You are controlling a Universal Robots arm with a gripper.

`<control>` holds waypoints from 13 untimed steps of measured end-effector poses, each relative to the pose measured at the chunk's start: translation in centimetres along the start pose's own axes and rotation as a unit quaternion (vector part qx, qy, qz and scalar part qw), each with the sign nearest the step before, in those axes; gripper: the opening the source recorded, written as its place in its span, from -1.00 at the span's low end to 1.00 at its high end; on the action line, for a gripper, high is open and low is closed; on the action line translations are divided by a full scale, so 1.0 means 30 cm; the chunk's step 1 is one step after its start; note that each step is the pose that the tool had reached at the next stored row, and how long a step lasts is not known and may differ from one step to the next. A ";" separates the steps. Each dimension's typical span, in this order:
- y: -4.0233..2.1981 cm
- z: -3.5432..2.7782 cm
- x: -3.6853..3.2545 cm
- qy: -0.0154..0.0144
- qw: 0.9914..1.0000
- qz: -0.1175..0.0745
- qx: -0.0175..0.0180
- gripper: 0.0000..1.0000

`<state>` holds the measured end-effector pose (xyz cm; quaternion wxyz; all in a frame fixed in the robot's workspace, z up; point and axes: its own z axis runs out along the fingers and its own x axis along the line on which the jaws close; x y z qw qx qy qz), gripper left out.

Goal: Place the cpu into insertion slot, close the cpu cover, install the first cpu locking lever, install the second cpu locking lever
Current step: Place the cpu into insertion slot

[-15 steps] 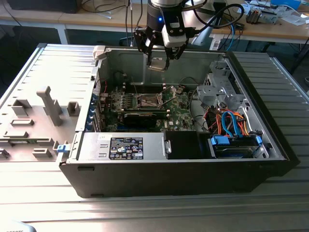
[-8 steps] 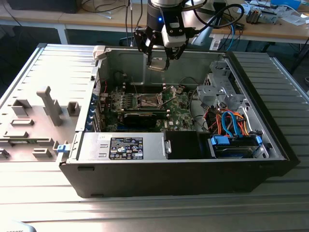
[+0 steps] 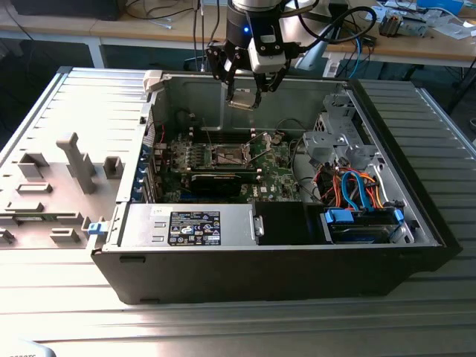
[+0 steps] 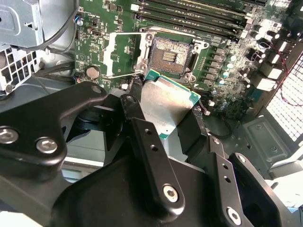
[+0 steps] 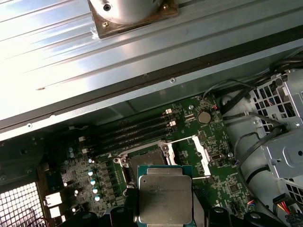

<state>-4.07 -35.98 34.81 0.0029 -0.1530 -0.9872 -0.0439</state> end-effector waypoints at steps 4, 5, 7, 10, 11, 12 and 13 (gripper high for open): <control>0.000 0.000 0.000 0.000 1.000 0.003 0.000 0.08; 0.000 0.000 0.000 0.000 1.000 0.003 0.000 0.08; 0.000 0.000 0.000 0.000 1.000 0.004 0.000 0.08; 0.000 0.000 0.000 -0.001 1.000 0.006 0.000 0.08; 0.000 0.000 0.000 -0.001 1.000 0.007 0.000 0.08; 0.000 0.000 0.000 -0.001 1.000 0.007 0.000 0.08; 0.000 0.000 0.000 -0.001 1.000 0.008 0.000 0.08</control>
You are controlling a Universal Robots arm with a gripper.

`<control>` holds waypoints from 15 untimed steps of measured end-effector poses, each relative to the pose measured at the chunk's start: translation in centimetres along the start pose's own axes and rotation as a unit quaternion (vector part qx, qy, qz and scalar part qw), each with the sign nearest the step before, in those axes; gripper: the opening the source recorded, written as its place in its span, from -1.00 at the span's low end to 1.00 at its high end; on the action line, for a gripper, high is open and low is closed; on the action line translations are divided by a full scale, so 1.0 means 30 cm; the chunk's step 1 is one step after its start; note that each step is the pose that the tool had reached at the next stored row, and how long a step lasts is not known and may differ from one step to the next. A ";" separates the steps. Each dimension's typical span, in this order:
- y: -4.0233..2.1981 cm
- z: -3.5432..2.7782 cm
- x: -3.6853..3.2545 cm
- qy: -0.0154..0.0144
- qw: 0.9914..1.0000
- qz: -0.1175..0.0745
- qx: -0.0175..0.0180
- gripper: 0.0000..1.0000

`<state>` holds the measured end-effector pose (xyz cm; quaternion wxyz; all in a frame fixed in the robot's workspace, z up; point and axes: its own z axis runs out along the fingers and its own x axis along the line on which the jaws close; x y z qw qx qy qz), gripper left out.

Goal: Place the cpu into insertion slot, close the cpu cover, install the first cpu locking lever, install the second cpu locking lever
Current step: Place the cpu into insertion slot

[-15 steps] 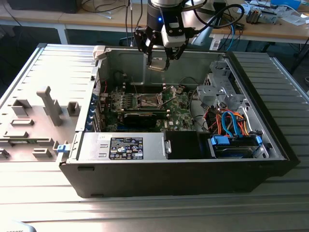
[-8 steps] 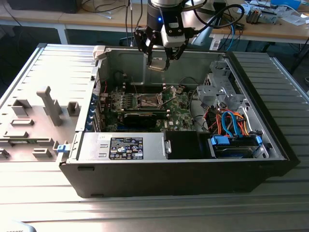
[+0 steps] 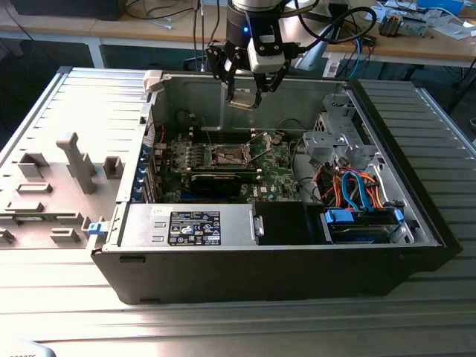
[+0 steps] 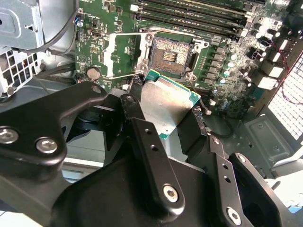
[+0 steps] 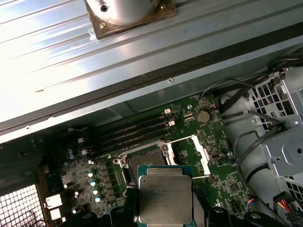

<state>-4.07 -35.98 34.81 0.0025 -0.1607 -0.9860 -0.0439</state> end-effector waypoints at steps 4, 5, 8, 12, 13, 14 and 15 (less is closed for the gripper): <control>0.000 0.000 0.000 0.000 1.000 0.002 0.000 0.08; 0.000 0.000 0.000 0.000 1.000 0.003 0.000 0.08; 0.000 0.000 0.000 0.000 1.000 0.004 0.000 0.08; 0.000 0.000 0.000 -0.001 1.000 0.006 0.000 0.08; 0.000 0.000 0.000 -0.001 1.000 0.007 0.000 0.08; 0.000 0.000 0.000 -0.001 1.000 0.007 0.000 0.08; 0.000 0.000 0.000 -0.001 1.000 0.007 0.000 0.08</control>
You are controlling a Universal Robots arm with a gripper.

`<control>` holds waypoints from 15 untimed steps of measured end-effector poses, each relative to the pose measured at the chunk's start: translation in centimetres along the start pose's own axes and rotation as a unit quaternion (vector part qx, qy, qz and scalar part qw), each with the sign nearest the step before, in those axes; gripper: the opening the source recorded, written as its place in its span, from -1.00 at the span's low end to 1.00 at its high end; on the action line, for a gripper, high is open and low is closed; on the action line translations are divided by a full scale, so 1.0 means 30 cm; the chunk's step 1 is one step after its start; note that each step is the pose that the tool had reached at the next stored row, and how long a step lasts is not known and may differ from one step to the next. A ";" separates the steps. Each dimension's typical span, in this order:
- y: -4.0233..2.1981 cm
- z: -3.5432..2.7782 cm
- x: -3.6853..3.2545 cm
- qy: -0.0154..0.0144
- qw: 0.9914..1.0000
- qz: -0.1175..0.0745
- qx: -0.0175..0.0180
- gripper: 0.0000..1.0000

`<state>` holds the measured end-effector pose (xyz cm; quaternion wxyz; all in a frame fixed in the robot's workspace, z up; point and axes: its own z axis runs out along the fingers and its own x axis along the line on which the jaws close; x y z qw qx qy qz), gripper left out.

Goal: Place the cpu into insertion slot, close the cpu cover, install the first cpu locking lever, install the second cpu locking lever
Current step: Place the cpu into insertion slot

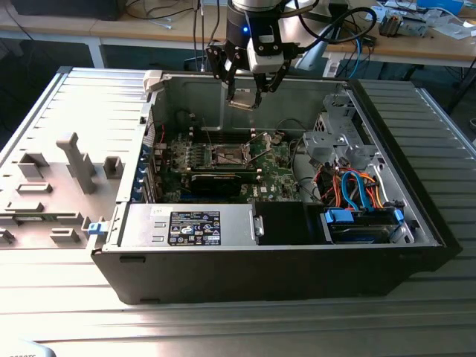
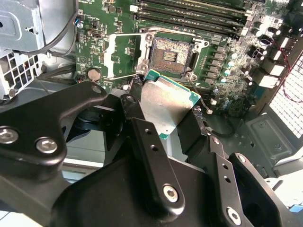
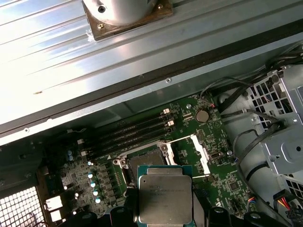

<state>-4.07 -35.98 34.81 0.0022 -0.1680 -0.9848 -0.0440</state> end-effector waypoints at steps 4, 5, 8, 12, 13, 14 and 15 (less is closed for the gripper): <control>0.000 0.000 0.000 0.000 1.000 0.004 0.000 0.08; 0.000 0.000 0.000 0.000 1.000 0.004 0.000 0.08; 0.000 0.000 0.000 0.000 1.000 0.005 0.000 0.08; 0.000 0.000 0.000 -0.001 1.000 0.008 0.000 0.08; 0.000 0.000 0.000 -0.001 1.000 0.009 0.000 0.08; 0.000 0.000 0.000 -0.001 1.000 0.009 0.000 0.08; 0.000 0.001 0.000 -0.001 1.000 0.010 0.000 0.08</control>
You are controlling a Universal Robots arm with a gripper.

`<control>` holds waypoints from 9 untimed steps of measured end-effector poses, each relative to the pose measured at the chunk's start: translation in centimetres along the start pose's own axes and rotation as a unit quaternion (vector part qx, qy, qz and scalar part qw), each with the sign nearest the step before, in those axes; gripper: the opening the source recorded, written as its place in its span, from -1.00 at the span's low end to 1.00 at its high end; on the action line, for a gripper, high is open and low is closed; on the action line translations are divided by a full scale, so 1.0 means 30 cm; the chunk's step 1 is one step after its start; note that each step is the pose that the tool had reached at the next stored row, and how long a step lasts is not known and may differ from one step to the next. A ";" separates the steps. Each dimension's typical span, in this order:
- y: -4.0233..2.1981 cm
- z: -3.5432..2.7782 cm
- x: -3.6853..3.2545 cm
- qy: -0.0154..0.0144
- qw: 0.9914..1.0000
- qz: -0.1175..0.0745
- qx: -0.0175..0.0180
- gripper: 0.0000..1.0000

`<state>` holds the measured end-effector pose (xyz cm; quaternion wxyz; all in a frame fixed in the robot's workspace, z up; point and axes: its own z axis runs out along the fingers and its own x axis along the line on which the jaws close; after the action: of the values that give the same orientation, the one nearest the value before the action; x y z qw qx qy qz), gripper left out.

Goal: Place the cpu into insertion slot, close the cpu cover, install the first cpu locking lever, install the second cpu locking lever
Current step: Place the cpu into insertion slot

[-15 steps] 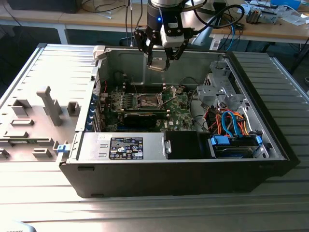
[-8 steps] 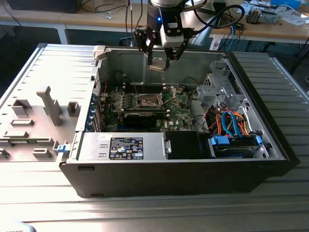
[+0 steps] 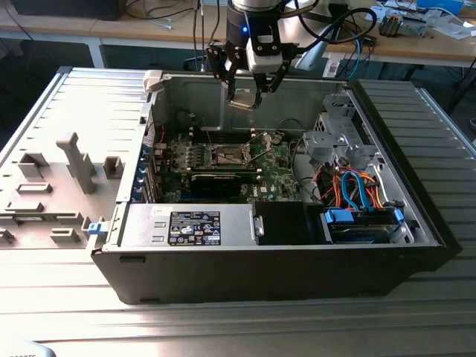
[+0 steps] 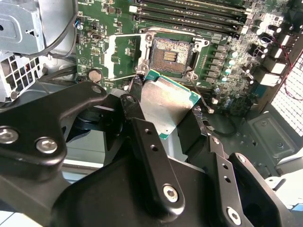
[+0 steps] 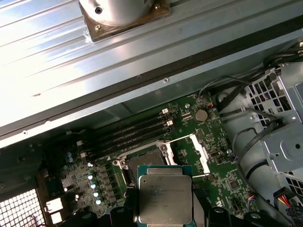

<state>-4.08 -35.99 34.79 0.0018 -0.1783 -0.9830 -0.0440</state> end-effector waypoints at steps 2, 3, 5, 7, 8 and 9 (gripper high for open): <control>0.000 0.000 0.000 0.000 1.000 0.001 0.000 0.08; 0.000 0.000 0.000 0.000 1.000 0.002 0.000 0.08; 0.000 0.000 0.000 0.000 1.000 0.003 0.000 0.08; 0.000 0.000 0.000 0.000 1.000 0.004 0.000 0.08; 0.000 0.000 0.000 0.000 1.000 0.005 0.000 0.08; 0.000 0.000 0.000 0.000 1.000 0.005 0.000 0.08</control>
<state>-4.08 -35.98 34.78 0.0015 -0.1835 -0.9820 -0.0440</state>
